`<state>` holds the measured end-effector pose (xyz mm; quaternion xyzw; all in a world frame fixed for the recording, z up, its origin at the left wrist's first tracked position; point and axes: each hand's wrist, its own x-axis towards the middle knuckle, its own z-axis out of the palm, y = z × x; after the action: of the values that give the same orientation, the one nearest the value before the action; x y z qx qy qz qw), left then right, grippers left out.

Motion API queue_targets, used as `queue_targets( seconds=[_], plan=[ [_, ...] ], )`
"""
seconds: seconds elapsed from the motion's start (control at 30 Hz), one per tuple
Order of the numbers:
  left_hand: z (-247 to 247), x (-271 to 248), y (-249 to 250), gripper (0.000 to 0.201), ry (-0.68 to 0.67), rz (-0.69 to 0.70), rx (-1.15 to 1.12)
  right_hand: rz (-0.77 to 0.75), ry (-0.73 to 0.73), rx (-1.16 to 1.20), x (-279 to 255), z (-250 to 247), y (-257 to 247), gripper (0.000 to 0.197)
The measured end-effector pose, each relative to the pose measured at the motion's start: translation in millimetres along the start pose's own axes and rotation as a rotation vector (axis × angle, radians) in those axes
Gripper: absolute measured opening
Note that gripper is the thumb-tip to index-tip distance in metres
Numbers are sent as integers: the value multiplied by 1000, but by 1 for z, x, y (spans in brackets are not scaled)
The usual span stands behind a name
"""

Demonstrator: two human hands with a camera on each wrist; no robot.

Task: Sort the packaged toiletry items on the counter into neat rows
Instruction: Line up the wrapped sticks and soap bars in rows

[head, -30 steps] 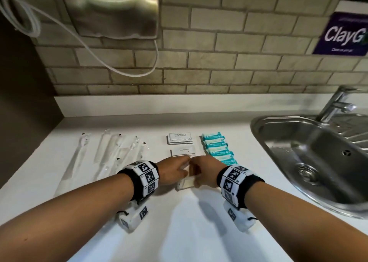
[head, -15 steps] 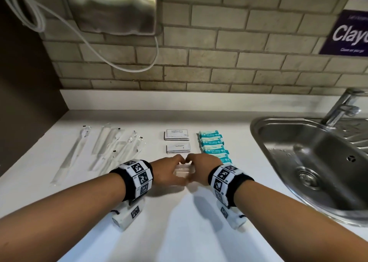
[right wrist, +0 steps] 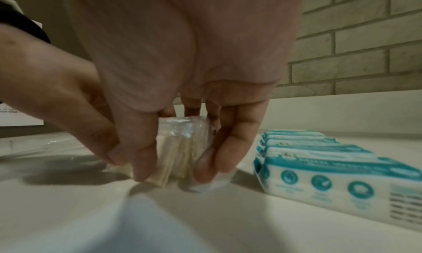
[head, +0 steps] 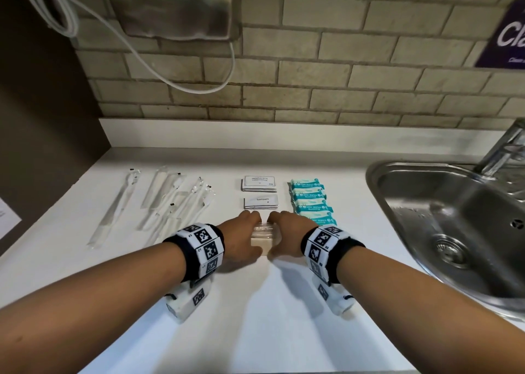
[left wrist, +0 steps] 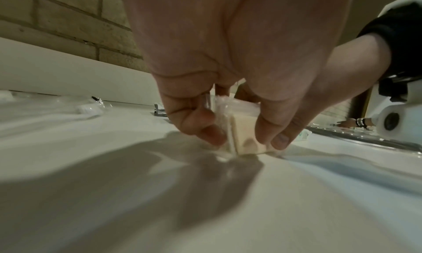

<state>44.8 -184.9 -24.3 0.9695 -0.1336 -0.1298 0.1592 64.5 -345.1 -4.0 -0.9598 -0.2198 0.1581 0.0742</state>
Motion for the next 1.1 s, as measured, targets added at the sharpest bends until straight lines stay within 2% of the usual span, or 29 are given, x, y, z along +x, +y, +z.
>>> queue_targets(
  seconds=[0.13, 0.2, 0.27, 0.37, 0.43, 0.53, 0.63, 0.73, 0.93, 1.1],
  plan=[
    [4, 1, 3, 37, 20, 24, -21, 9, 42, 46, 1, 4, 1, 31],
    [2, 1, 5, 30, 40, 38, -28, 15, 54, 63, 2, 4, 2, 27],
    [0, 1, 3, 27, 54, 43, -27, 13, 46, 75, 1, 2, 2, 32],
    [0, 0, 2, 22, 39, 29, -20, -3, 11, 49, -1, -2, 2, 58],
    [0, 0, 3, 18, 38, 19, -44, -7, 66, 54, -3, -7, 3, 63],
    [-1, 0, 2, 24, 40, 41, -64, -37, 141, 61, -4, -18, 3, 53],
    [1, -1, 1, 29, 42, 29, -67, -56, 92, 6, -1, -22, -2, 30],
    [4, -1, 1, 37, 21, -13, -44, -42, 82, 30, 4, -19, -4, 18],
    [3, 0, 1, 50, -18, -4, -42, -67, 70, -17, 8, -20, -4, 15],
    [1, 5, -5, 38, -29, 35, -43, -105, 72, 40, 9, -21, 1, 16]
  ],
)
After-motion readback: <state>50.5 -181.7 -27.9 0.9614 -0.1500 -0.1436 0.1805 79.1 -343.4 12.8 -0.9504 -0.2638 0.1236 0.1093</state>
